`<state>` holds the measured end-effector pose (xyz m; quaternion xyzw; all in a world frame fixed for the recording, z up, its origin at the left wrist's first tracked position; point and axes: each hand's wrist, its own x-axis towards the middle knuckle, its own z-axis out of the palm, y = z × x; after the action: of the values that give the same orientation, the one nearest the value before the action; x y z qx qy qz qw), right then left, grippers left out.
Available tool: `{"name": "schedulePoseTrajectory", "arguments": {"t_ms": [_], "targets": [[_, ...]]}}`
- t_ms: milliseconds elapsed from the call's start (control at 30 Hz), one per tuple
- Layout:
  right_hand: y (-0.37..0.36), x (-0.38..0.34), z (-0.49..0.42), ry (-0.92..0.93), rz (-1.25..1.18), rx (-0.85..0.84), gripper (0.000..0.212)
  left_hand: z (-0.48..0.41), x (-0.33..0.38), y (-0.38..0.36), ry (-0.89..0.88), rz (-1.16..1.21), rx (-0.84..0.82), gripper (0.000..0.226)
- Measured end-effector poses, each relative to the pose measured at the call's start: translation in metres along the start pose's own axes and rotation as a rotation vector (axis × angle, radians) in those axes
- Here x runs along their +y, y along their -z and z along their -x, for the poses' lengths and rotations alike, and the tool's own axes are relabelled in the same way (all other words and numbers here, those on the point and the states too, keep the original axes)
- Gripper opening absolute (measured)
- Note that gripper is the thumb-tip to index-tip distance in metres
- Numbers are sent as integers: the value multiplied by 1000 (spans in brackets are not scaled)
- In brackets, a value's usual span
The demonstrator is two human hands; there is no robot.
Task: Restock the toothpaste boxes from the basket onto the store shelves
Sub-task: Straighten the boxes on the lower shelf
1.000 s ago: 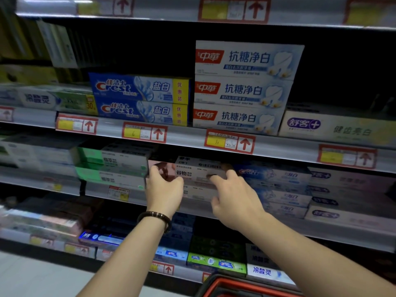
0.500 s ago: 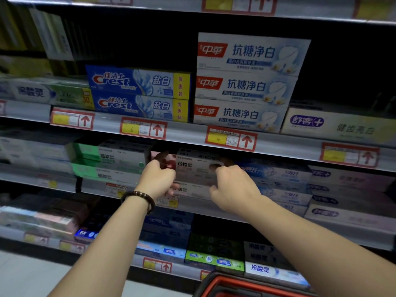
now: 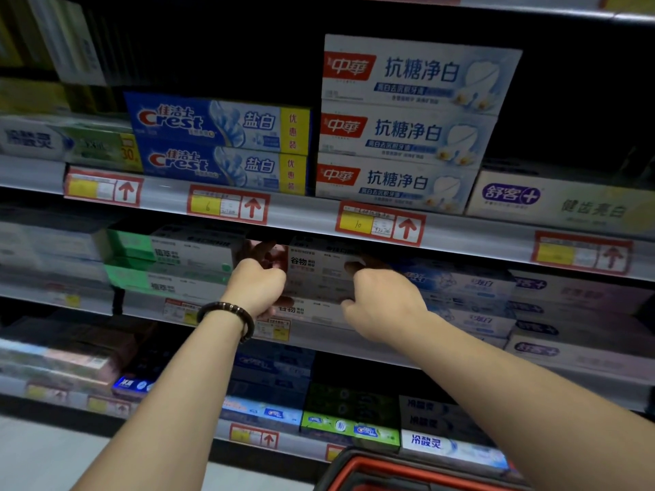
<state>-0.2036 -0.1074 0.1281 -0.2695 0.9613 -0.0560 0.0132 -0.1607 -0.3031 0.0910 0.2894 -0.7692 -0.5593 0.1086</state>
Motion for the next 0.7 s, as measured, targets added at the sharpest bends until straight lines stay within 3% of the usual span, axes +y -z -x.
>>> {"name": "schedulePoseTrajectory", "arguments": {"t_ms": [233,367,533,700], "targets": [[-3,1,-3,4,16,-6,18,-1,-1,-1,4,44,-15,19],[-6,1,-6,6,26,9,24,-1,0,-1,-22,54,-22,41],[-6,0,-5,7,38,18,20,-3,-4,-3,-41,56,-37,48],[-3,3,0,1,13,81,20,2,-2,-3,-73,77,39,37]]}}
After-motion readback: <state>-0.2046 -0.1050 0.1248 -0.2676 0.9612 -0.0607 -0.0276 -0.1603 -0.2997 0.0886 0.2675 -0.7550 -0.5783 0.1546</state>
